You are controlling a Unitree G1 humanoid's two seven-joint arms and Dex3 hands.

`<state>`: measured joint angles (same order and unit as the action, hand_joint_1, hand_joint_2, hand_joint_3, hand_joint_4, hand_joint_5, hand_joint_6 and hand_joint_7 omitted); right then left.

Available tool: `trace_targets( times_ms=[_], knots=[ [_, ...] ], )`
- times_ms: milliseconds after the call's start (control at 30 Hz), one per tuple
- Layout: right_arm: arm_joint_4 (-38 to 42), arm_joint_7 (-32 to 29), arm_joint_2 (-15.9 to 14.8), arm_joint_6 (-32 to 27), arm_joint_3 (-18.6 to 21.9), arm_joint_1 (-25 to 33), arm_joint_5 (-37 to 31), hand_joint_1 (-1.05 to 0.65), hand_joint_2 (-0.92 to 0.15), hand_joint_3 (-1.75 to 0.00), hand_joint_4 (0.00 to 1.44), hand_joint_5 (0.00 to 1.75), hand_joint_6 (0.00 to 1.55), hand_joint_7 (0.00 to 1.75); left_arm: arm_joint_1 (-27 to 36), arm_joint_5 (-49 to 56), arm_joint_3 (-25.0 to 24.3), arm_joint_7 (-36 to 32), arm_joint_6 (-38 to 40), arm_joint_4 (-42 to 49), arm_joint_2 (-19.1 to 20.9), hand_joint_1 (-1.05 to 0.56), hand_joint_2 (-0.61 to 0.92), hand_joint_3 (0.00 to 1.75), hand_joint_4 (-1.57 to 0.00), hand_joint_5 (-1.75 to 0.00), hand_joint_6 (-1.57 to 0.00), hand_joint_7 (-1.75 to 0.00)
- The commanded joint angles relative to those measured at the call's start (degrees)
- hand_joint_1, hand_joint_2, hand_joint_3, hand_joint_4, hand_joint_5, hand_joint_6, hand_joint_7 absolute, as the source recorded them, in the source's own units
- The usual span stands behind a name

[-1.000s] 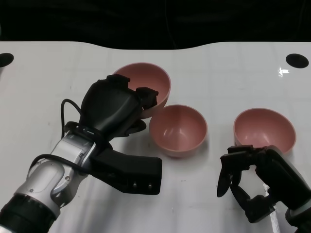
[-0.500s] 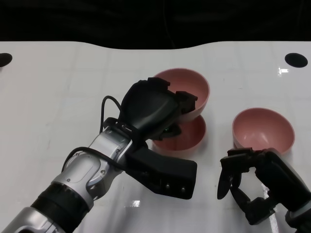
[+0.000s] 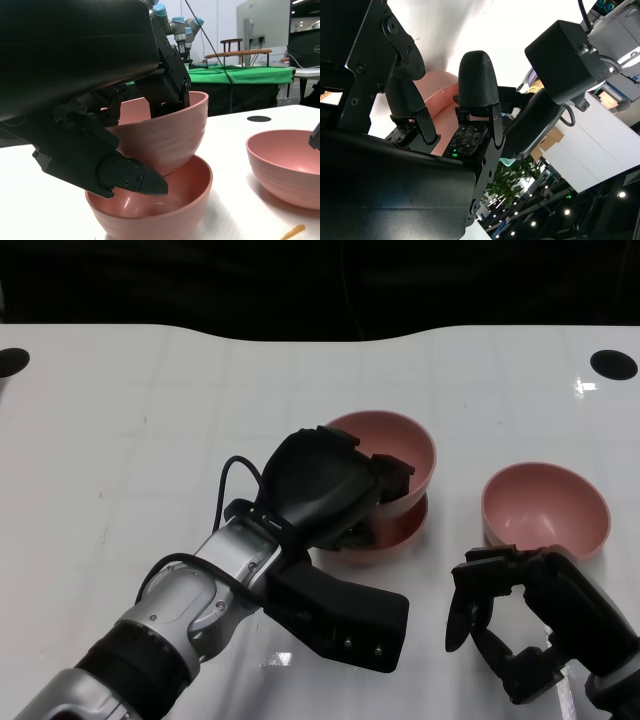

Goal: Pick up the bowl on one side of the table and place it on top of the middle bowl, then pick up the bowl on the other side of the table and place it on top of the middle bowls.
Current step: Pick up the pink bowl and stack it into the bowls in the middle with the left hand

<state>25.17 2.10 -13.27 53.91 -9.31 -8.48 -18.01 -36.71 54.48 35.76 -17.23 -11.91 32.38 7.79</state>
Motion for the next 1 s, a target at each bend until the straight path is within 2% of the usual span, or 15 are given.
trace_targets(
  times_ms=[33,200,233,300,433,467,500,533,567,600,667,700,833,1000],
  knots=[
    [-0.75,-0.11,-0.50,-0.05,0.36,-0.08,0.49,0.30,0.01,-1.71,1.06,1.62,1.05,1.18,-1.37,0.31,0.23,-0.57,0.14,0.60,0.57,-0.34,0.90,0.17,-0.86,-1.75,-0.77,-1.13],
    [-0.69,-0.22,-0.53,0.35,0.39,-0.11,0.48,0.32,0.02,-1.72,1.06,1.62,1.05,1.18,-1.33,-0.22,0.46,2.71,1.27,0.33,0.44,-0.35,0.92,0.19,-0.81,-1.75,-0.77,-1.12],
    [-0.65,-0.14,-0.55,0.47,0.35,-0.12,0.59,0.33,0.02,-1.72,1.06,1.62,1.05,1.18,-1.07,-1.36,0.03,4.22,1.46,0.34,0.10,-0.35,0.92,0.19,-0.80,-1.72,-0.77,-1.09],
    [-0.61,-0.03,-0.57,0.55,0.30,-0.13,0.72,0.33,0.02,-1.73,1.07,1.63,1.05,1.18,-0.75,-2.85,-0.47,5.84,1.65,0.27,-0.26,-0.35,0.92,0.18,-0.79,-1.62,-0.83,-0.91],
    [-0.60,-0.01,-0.58,0.57,0.29,-0.13,0.75,0.33,0.02,-1.74,1.06,1.63,1.05,1.19,-0.70,-3.54,-0.41,6.58,1.90,-0.02,-0.20,-0.35,0.92,0.17,-0.79,-1.59,-0.85,-0.85],
    [-0.76,-0.10,-0.61,0.22,0.36,-0.04,0.50,0.33,0.02,-1.74,1.06,1.63,1.05,1.19,-0.84,-4.58,-0.26,10.47,2.35,0.39,0.06,-0.35,0.92,0.17,-0.79,-1.59,-0.85,-0.85],
    [-0.88,-0.17,-0.64,-0.05,0.41,0.01,0.31,0.31,0.02,-1.74,1.05,1.63,1.04,1.19,-0.94,-5.37,-0.16,13.46,2.71,0.66,0.25,-0.40,0.92,0.28,-0.52,-1.24,-0.58,-0.62],
    [-0.94,-0.21,-0.66,-0.21,0.45,0.03,0.20,0.29,0.03,-1.74,1.05,1.62,1.04,1.18,-1.04,-5.82,-0.01,16.21,3.31,0.63,0.45,-0.45,0.92,0.36,-0.45,-0.78,-0.46,-0.34],
    [-0.90,-0.19,-0.67,-0.22,0.46,0.01,0.23,0.29,0.03,-1.74,1.04,1.62,1.04,1.18,-1.11,-6.05,0.10,18.13,3.91,0.43,0.59,-0.49,0.92,0.38,-0.39,-0.58,-0.39,-0.21],
    [-0.84,-0.17,-0.67,-0.16,0.45,-0.01,0.30,0.28,0.03,-1.74,1.04,1.62,1.04,1.18,-1.11,-6.03,0.11,18.96,4.30,0.11,0.64,-0.52,0.92,0.40,-0.35,-0.46,-0.34,-0.13],
    [-0.83,-0.05,-0.66,-0.22,0.43,0.01,0.50,0.28,0.03,-1.75,1.04,1.62,1.04,1.18,-0.99,-5.95,-0.01,20.22,4.95,-0.57,0.74,-0.55,0.92,0.42,-0.31,-0.36,-0.30,-0.07],
    [-0.92,0.08,-0.66,-0.41,0.42,0.08,0.65,0.27,0.02,-1.74,1.03,1.62,1.04,1.18,-0.92,-5.79,0.01,20.77,5.35,-0.94,0.81,-0.64,0.92,0.50,-0.22,-0.31,-0.25,-0.04],
    [-0.80,0.06,-0.52,-0.21,0.38,0.03,0.93,0.28,0.02,-1.75,1.03,1.62,1.04,1.19,-0.69,-5.13,0.20,22.35,7.38,-2.40,1.07,-0.76,0.92,0.62,-0.05,-0.24,-0.15,0.00],
    [-1.03,0.34,-0.59,-0.53,0.30,0.05,1.08,0.29,0.01,-1.74,1.03,1.63,1.03,1.19,-0.10,-5.83,-0.31,23.11,8.40,-4.10,1.35,-0.83,0.92,0.68,0.00,-0.11,-0.06,-0.01]
  ],
)
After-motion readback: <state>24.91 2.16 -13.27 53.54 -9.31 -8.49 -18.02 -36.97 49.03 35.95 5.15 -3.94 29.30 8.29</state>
